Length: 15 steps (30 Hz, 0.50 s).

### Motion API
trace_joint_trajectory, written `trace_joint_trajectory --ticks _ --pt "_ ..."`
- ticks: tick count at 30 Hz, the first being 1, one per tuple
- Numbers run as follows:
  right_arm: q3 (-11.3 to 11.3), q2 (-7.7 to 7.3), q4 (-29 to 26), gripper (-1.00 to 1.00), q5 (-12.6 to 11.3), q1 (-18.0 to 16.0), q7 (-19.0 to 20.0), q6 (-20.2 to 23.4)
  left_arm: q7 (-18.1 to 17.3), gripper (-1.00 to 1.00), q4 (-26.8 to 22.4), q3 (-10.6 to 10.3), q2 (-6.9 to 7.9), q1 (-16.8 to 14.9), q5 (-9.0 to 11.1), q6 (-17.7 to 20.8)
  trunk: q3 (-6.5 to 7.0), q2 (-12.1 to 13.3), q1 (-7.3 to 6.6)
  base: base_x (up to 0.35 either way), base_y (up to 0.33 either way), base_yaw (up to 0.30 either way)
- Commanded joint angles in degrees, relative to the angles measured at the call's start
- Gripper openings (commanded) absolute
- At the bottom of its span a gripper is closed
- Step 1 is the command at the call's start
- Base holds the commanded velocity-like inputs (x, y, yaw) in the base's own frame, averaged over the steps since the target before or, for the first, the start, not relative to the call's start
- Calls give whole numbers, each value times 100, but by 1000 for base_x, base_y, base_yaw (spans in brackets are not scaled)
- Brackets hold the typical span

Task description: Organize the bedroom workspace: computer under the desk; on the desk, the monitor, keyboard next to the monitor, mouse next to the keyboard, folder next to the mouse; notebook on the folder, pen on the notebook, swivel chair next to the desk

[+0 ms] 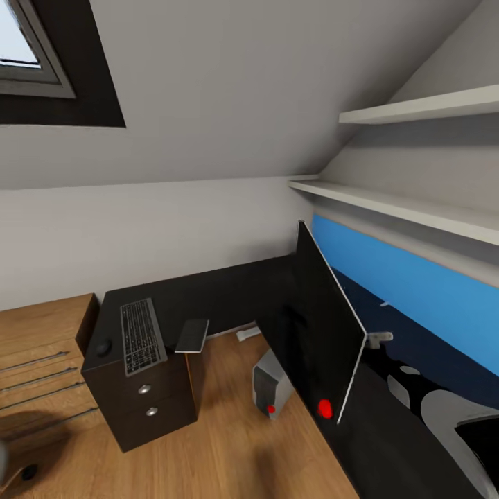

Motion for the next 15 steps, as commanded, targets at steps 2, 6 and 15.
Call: trace_joint_trajectory --ticks 2,6,15 --pt "52 -2 6 100 -54 -5 30 -18 33 100 -5 -37 5 -4 59 -32 -5 -12 4 0 0 260" --pt "52 6 6 100 -53 -5 31 -18 33 100 -5 -39 5 -4 59 -33 7 -12 4 0 0 262" --pt "44 76 6 100 -47 1 28 -32 33 100 -5 -35 5 -4 59 -33 17 -12 4 0 0 268"
